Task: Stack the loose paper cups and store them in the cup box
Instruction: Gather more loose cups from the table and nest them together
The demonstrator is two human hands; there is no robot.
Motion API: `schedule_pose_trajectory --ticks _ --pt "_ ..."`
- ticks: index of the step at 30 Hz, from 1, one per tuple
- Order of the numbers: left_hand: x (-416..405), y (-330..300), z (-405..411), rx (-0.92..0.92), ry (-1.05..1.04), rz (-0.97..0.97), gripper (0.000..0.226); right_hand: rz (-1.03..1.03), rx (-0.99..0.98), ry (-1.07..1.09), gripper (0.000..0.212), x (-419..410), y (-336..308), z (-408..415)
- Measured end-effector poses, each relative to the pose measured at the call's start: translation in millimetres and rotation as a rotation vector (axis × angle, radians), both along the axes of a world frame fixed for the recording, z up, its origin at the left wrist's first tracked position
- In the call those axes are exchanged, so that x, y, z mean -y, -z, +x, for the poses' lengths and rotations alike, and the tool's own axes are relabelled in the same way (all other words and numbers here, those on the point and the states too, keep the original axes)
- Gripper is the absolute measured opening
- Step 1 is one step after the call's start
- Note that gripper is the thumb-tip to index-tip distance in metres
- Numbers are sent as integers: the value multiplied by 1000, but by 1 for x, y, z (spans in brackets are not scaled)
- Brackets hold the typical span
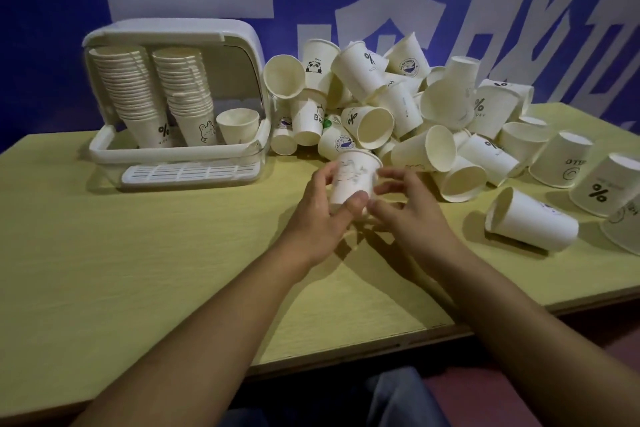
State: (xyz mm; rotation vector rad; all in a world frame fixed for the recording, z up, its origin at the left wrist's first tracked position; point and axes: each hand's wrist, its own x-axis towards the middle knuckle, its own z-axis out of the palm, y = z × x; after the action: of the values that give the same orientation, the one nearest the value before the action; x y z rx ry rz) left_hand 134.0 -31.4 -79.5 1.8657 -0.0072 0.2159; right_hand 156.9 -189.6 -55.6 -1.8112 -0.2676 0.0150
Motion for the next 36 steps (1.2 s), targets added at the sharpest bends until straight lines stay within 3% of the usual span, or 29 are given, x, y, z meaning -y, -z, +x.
schedule_pose_trajectory --ticks 2,5,11,16,19,22,25,28,31,36 --pt "3 0 -1 19 -43 32 78 21 10 -60 39 -3 3 -15" --pt "4 -1 0 60 -94 134 78 -107 117 -37 31 7 5 -21" --pt "24 -14 -7 179 152 240 82 -714 665 262 27 84 -11 -20" --pt "58 -23 5 185 302 280 79 -1090 214 267 56 149 -33 -9" --pt "79 -25 18 184 353 228 81 -1183 113 180 71 169 -31 0" --pt "100 -22 27 188 407 232 82 -1052 154 247 75 180 -26 6" --pt "121 -16 29 193 421 227 74 -494 282 413 77 191 -30 3" --pt "145 -15 33 226 429 220 78 -9 251 420 74 191 -38 -4" --pt "172 -17 40 291 421 231 94 40 190 375 69 189 -38 -8" --pt "205 -18 50 345 429 114 106 -164 236 367 37 207 -31 -15"
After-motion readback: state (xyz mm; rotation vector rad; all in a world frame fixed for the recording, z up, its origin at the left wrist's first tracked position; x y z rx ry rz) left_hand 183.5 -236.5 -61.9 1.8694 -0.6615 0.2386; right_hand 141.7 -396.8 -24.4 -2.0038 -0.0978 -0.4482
